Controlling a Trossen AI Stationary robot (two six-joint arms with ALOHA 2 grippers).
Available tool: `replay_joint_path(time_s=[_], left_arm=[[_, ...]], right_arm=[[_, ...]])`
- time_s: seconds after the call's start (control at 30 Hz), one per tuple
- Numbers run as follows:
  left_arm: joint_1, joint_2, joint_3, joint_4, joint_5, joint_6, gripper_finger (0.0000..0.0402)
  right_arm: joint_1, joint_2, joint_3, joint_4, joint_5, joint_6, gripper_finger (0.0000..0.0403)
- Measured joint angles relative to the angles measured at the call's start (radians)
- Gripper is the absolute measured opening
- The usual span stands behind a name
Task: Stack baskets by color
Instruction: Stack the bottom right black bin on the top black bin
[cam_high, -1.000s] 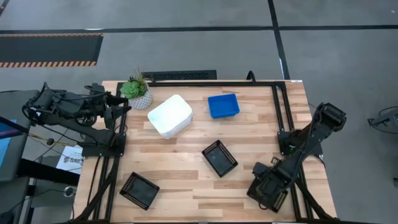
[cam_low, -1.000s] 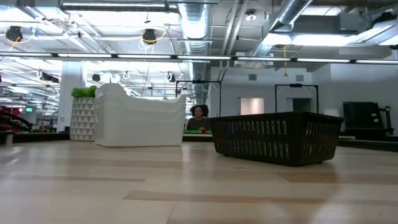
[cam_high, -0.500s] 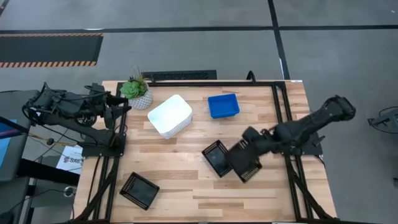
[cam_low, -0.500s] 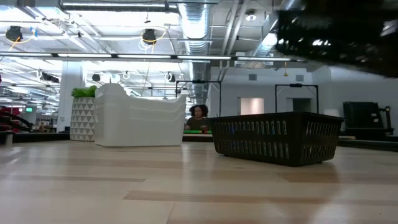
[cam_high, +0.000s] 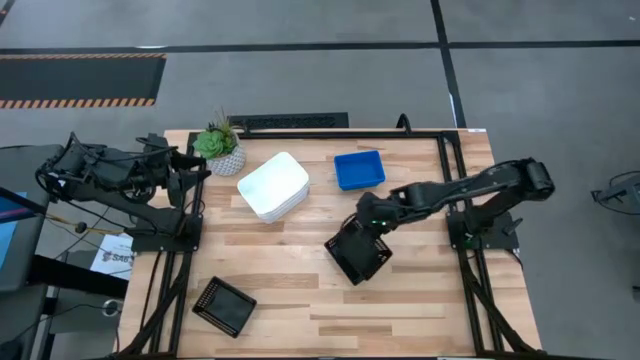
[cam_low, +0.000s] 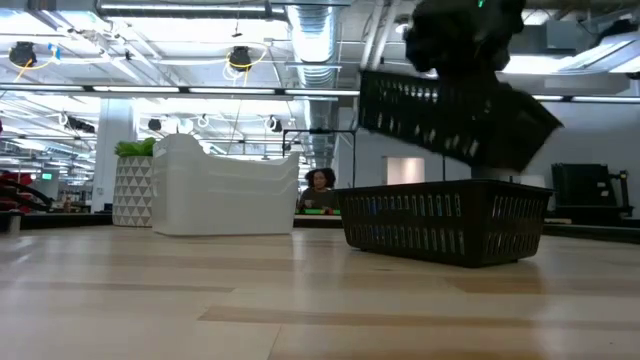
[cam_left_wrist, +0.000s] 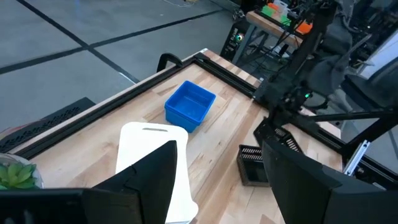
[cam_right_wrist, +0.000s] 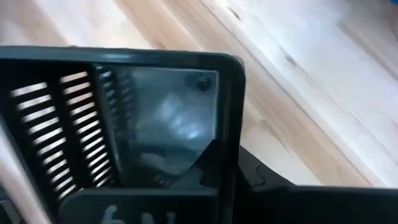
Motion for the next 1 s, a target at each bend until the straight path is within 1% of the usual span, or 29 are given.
replay_joint_path(time_s=[0.07,0.17,0.37,0.5,0.6,0.8,1.0], left_arm=[[0.000,0.000,0.000,0.000,0.000,0.000,0.0224],[0.000,0.000,0.000,0.000,0.002,0.015,0.0224],[0.000,0.000,0.000,0.000,0.002,0.022,0.0224],[0.000,0.000,0.000,0.000,0.003,0.023,0.0224],[0.000,0.000,0.000,0.000,0.003,0.023,0.0224],[0.000,0.000,0.000,-0.001,0.003,0.032,0.0224],[0.000,0.000,0.000,-0.001,0.004,0.031,0.0224]], right_arm=[[-0.002,0.033,-0.001,-0.010,-0.011,0.009,0.0033],[0.004,0.082,0.000,0.007,-0.027,0.018,0.0039],[-0.005,0.161,0.000,0.011,-0.100,0.004,0.0025],[-0.012,0.186,0.000,0.022,-0.142,0.004,0.0021],[-0.012,0.188,-0.001,0.018,-0.143,-0.005,0.0024],[-0.012,0.191,0.000,0.031,-0.144,-0.024,0.0048],[-0.012,0.249,-0.001,0.039,-0.147,-0.068,0.0064]])
